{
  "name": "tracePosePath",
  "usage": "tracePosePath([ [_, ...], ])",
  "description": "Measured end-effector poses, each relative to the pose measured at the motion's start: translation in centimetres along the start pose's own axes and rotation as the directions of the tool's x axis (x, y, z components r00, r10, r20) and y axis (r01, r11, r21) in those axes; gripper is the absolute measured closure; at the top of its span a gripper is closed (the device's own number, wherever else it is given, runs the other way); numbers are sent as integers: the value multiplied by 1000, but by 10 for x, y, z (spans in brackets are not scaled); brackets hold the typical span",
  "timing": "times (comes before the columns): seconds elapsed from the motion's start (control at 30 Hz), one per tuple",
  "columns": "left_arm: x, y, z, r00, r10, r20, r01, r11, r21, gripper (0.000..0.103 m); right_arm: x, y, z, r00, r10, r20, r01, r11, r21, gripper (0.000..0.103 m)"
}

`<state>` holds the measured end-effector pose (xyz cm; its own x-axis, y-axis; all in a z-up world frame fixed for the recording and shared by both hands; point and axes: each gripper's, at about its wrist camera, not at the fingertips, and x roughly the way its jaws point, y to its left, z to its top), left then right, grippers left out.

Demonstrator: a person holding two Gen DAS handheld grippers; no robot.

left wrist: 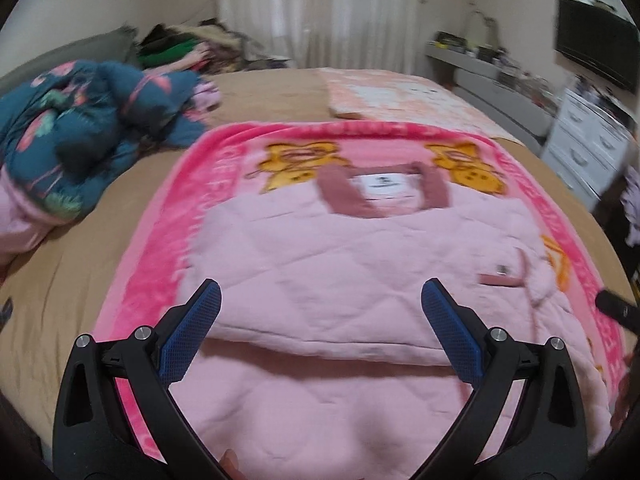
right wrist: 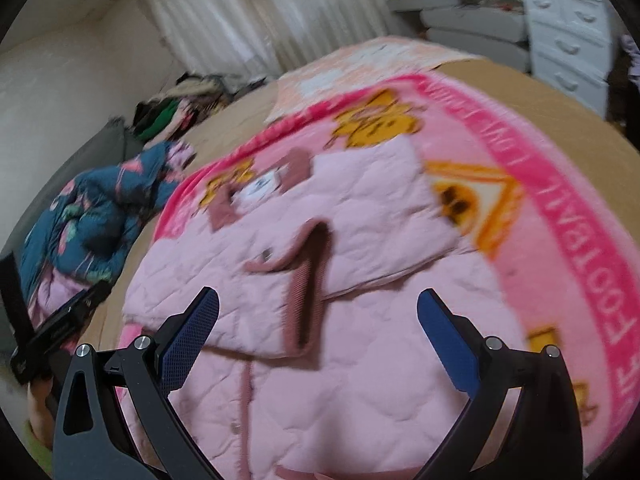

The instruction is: Fold large clothes

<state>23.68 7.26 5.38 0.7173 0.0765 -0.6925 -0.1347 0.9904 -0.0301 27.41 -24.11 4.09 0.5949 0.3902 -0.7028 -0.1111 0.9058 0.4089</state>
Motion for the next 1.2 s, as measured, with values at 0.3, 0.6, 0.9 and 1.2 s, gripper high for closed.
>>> tracePosePath([
  [0.3, 7, 61, -13, 999, 42, -25, -45, 992, -116, 9, 76, 24, -26, 993, 12, -121, -6, 998, 54, 4],
  [0.6, 2, 97, -24, 996, 83, -21, -85, 984, -159, 9, 92, 7, -40, 998, 16, -61, -8, 992, 124, 37],
  [0.9, 9, 100, -23, 999, 36, -29, -41, 978, -203, 9, 50, 36, 22, 992, 86, 95, -76, 991, -108, 89],
  [1.2, 12, 85, -11, 1000, 16, -20, -19, 983, -184, 9, 24, 53, 96, 968, 91, 233, -13, 949, -315, 90],
])
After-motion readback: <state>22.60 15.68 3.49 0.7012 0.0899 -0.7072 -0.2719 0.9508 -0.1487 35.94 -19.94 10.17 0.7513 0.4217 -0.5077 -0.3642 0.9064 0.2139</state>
